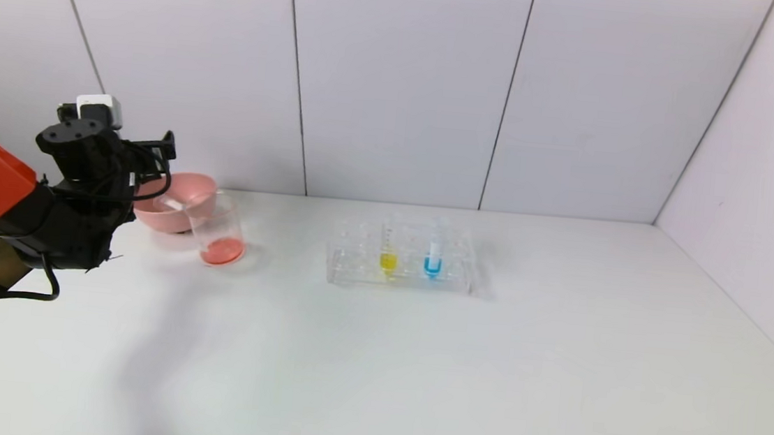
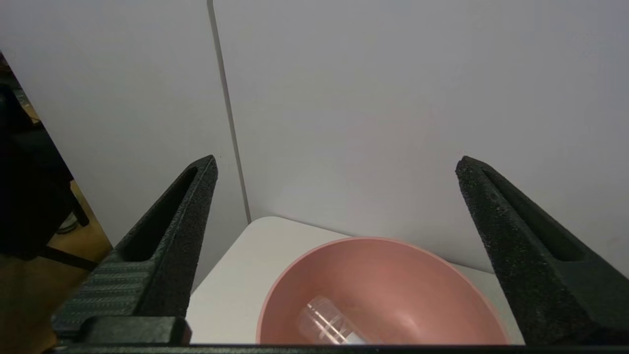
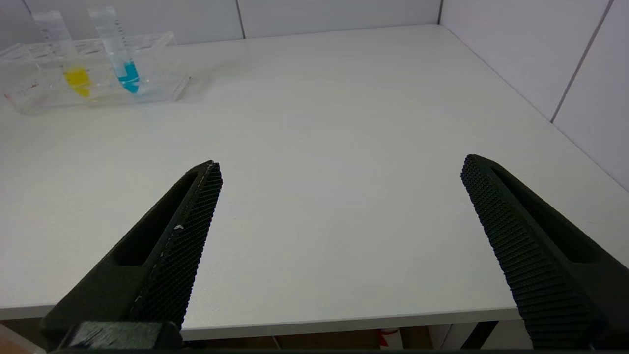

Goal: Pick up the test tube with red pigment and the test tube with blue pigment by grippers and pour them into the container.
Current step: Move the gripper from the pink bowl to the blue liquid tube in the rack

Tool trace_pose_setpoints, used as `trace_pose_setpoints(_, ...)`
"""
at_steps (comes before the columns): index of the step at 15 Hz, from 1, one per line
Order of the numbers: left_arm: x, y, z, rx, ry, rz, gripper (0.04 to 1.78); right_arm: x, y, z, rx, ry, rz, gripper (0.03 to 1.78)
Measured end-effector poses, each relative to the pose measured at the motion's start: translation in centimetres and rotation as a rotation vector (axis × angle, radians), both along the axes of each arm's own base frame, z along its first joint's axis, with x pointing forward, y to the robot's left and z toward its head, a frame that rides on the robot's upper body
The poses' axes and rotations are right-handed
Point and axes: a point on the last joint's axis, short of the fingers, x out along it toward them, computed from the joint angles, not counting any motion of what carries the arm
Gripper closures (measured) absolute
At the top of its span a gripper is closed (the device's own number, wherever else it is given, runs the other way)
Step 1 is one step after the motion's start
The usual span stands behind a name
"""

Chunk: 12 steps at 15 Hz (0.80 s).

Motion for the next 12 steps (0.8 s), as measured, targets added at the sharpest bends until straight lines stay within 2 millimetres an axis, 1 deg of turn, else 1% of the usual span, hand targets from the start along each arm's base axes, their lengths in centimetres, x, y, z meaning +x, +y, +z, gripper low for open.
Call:
trace_pose_setpoints(1,-0.1,-0.1,0.0,-0.001,0.000,-0.002,0.07,0.0,0.0,0.0,0.000,0.000,0.000,0.04)
trace_pose_setpoints(3,-0.6,-0.6,0.4,-0.002,0.010,-0.016,0.05,0.0,0.0,0.0,0.000,0.000,0.000,0.04)
trace_pose_setpoints(6,-2.6,-2.0,1.6,-0.021,0.065,-0.075,0.06,0.0,0.0,0.0,0.000,0.000,0.000,0.04)
trace_pose_setpoints(9,-5.9,-3.6,2.6,-0.047,0.151,-0.235,0.06,0.0,0.0,0.0,0.000,0.000,0.000,0.04)
trace_pose_setpoints(12,-10.1,-5.9,2.6,-0.056,0.251,-0.454,0.06,0.0,0.0,0.0,0.000,0.000,0.000,0.04)
